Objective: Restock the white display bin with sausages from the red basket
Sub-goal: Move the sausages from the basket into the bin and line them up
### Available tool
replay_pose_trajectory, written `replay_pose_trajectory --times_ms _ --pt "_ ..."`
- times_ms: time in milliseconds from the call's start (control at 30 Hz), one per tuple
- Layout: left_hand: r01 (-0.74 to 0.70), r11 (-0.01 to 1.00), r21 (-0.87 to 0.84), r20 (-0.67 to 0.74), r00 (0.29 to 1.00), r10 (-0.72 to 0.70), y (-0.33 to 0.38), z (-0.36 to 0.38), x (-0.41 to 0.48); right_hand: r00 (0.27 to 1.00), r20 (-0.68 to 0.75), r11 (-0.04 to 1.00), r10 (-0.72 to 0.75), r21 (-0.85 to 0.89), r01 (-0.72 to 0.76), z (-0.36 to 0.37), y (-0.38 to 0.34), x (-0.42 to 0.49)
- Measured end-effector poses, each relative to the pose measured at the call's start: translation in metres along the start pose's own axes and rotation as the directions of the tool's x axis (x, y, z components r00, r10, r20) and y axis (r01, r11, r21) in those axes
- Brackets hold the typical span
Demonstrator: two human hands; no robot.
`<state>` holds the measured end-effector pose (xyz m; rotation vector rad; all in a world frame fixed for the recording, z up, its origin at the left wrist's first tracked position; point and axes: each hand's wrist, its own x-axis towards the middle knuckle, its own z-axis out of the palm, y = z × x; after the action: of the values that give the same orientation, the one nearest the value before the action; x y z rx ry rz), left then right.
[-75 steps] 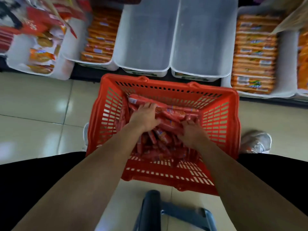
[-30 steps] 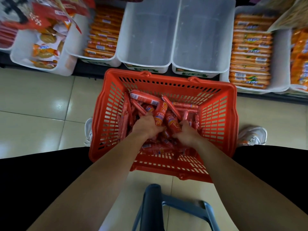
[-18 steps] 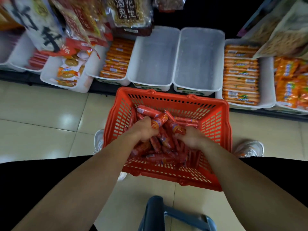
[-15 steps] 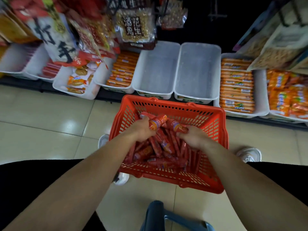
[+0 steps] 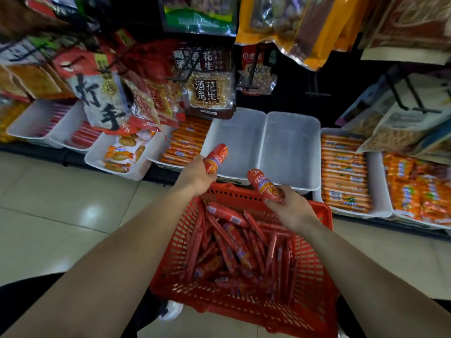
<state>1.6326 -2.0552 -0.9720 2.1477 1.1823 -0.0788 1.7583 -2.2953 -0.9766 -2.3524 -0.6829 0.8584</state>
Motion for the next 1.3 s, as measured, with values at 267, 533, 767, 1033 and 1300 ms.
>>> replay_pose_trajectory --times_ms 267,533,767,1033,1300 --pt "-0.017 1.000 -0.017 -0.072 0.997 0.016 -0.003 0.033 0.099 1.000 -0.024 1.000 0.012 -0.017 -0.013 0.032 -0.013 0.095" --pt "-0.108 0.994 0.005 -0.115 0.988 0.108 -0.028 0.031 0.084 0.991 -0.133 1.000 0.008 0.025 -0.005 0.063 -0.058 0.158" --pt "-0.118 0.991 0.059 -0.052 0.991 0.121 -0.040 0.026 0.040 0.993 -0.056 0.993 -0.103 -0.069 0.099 0.055 -0.037 0.094" --pt "-0.110 0.980 0.164 0.048 0.994 0.103 -0.048 0.030 -0.032 0.988 -0.149 0.999 -0.032 -0.046 0.025 0.025 0.014 0.033" --pt "-0.087 0.962 0.259 0.284 0.959 0.010 -0.088 0.092 -0.083 0.985 0.133 0.988 0.112 -0.123 -0.095 0.078 0.078 0.003"
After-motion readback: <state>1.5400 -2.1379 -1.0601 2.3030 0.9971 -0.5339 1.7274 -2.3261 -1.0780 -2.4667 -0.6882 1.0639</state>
